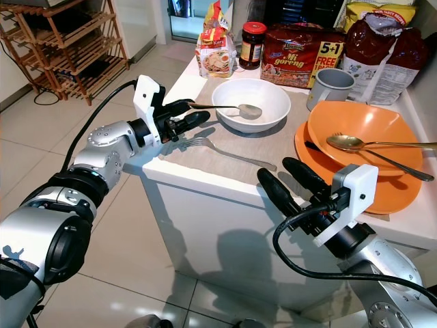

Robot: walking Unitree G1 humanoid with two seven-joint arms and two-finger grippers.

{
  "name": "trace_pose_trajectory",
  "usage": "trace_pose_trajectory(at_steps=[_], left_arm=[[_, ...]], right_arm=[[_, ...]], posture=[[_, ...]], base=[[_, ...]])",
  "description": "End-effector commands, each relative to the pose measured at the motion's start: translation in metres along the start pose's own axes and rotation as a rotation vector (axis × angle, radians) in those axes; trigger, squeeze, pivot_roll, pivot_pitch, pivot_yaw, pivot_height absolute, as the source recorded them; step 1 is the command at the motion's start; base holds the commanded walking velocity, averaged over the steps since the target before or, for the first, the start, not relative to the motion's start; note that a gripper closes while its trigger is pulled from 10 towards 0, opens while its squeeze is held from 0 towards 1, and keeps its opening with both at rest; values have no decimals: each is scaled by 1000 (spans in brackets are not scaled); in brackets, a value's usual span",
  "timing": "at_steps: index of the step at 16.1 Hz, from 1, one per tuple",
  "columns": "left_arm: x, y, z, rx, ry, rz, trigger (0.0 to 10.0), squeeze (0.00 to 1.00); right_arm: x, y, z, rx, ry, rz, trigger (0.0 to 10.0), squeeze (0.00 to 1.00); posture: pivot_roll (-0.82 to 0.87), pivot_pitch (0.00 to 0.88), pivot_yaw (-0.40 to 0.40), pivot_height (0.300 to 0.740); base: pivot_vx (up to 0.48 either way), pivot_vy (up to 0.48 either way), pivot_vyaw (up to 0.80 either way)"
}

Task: Setting the table

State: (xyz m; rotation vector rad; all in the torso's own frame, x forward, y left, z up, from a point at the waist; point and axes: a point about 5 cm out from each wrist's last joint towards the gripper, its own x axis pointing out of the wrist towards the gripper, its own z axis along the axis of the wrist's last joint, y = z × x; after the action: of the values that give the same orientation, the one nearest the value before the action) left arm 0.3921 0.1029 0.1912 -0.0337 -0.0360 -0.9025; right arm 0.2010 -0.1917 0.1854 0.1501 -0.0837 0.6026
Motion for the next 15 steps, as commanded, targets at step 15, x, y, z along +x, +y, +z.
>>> trace_pose_trajectory(at_steps=[15], left_arm=[[7,-2,15,44,-28,-41,0,0]], right_arm=[[0,0,3,-25,6,16,10000,0]], posture=[[-151,50,39,740]], base=[[0,0,0]])
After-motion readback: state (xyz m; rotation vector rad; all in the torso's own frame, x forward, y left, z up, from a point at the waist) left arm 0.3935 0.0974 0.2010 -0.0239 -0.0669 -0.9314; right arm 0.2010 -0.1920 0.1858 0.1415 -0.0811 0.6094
